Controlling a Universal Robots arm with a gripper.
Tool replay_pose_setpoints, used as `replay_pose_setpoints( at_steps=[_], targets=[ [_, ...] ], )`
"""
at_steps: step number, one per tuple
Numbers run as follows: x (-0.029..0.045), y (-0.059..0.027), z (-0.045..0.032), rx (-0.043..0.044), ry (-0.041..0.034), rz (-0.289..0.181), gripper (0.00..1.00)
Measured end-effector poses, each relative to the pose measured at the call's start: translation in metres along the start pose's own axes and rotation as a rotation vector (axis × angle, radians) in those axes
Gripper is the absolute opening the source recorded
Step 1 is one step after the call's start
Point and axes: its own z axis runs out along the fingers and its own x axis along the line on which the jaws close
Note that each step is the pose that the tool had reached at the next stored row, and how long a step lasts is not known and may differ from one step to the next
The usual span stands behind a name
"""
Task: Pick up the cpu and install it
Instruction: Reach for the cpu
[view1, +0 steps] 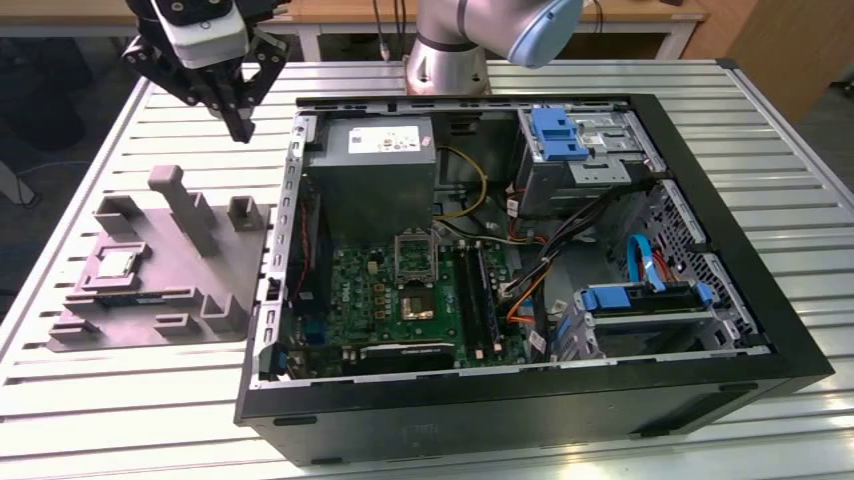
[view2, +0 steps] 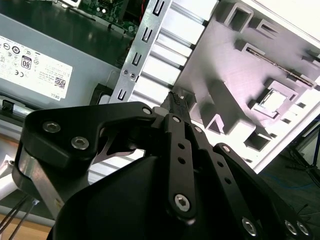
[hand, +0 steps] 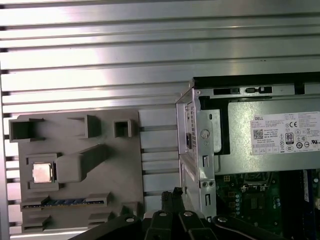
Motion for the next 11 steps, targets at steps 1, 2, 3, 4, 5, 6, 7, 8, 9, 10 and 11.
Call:
replay_pose_setpoints(
  at_steps=[1, 2, 3, 4, 5, 6, 7, 8, 9, 10, 11],
  targets=[
    [0.0004, 0.0000, 0.0000, 0.0000, 0.0000, 0.000, 0.11],
    [0.0009, -0.0001, 0.0000, -0.0001, -0.0001, 0.000, 0.11],
    [0.0012, -0.0001, 0.0000, 0.0000, 0.0000, 0.000, 0.11],
    [0.0016, -0.0001, 0.0000, 0.0000, 0.0000, 0.000, 0.11],
    [0.0019, -0.0001, 0.0000, 0.0000, 0.0000, 0.000, 0.11],
    [0.0022, -0.0002, 0.0000, 0.0000, 0.0000, 0.000, 0.11],
    [0.0025, -0.0002, 0.0000, -0.0001, 0.0000, 0.000, 0.11],
    [0.0028, -0.0002, 0.0000, 0.0000, 0.0000, 0.000, 0.11],
    [0.0031, -0.0002, -0.0001, 0.0000, 0.0000, 0.000, 0.11],
    [0.0034, -0.0002, 0.0000, 0.0000, 0.0000, 0.000, 0.11],
    [0.0037, -0.0003, 0.0000, -0.0001, -0.0001, 0.000, 0.11]
  ],
)
